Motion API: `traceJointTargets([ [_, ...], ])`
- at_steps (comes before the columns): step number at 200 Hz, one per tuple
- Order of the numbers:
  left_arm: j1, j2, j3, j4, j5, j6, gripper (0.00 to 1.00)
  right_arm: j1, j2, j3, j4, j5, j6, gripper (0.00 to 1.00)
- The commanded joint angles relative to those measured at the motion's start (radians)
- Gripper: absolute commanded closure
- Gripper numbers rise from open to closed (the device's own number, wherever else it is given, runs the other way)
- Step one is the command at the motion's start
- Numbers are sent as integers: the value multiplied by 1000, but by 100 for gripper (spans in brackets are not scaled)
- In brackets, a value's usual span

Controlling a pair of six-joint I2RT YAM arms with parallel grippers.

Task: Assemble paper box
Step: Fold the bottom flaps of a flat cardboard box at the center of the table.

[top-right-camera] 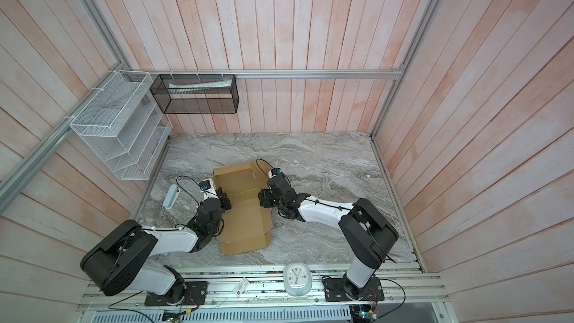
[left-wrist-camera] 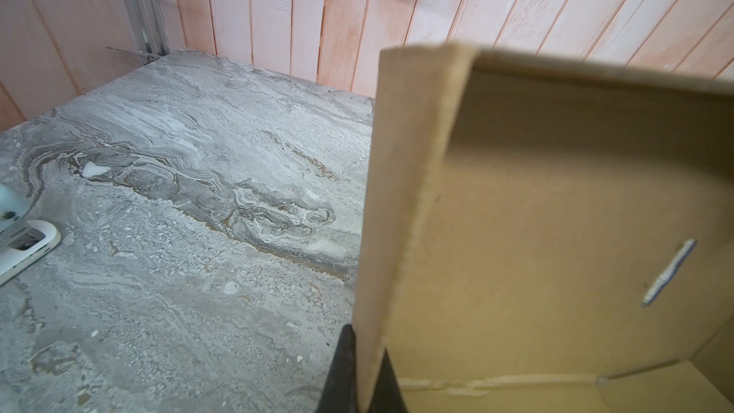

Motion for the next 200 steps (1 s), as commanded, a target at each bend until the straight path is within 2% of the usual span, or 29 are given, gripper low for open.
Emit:
traceJointTargets([
  [1, -5, -27, -11, 3, -11, -17, 100, -5, 23, 33, 27, -11, -1, 44],
  [102, -4, -4, -2, -2, -2, -9, 100, -3, 40, 83, 42, -22, -45, 44],
  [200, -9, 20, 3, -7, -5, -26, 100, 28, 116, 183, 19, -48, -78, 44],
])
